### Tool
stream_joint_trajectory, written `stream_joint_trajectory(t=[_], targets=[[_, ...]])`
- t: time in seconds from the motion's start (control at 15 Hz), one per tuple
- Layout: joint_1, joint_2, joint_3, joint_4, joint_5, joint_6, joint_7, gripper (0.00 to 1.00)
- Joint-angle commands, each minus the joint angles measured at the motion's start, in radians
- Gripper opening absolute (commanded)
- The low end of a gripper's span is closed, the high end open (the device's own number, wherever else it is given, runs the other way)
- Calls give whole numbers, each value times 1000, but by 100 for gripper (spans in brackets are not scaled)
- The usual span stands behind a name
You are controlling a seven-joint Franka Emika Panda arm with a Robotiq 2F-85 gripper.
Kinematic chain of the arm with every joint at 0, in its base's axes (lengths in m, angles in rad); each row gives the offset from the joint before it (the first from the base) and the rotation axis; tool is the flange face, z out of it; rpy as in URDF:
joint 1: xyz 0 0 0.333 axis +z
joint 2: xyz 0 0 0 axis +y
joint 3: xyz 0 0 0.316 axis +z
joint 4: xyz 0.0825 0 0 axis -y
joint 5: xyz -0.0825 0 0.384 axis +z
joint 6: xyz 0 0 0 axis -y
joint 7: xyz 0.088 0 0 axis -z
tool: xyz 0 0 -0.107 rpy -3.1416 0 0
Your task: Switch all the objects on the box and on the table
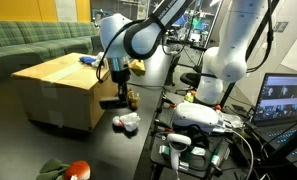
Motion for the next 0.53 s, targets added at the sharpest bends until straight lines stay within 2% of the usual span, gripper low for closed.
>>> stream_joint_trajectory(t=[0.0, 0.27, 0.47], targets=[[-40, -155, -14, 30, -24, -143, -5, 15], [-80, -210, -34, 117, -63, -210, -3, 15], [-109, -167, -31, 194, -135, -168, 33, 15]])
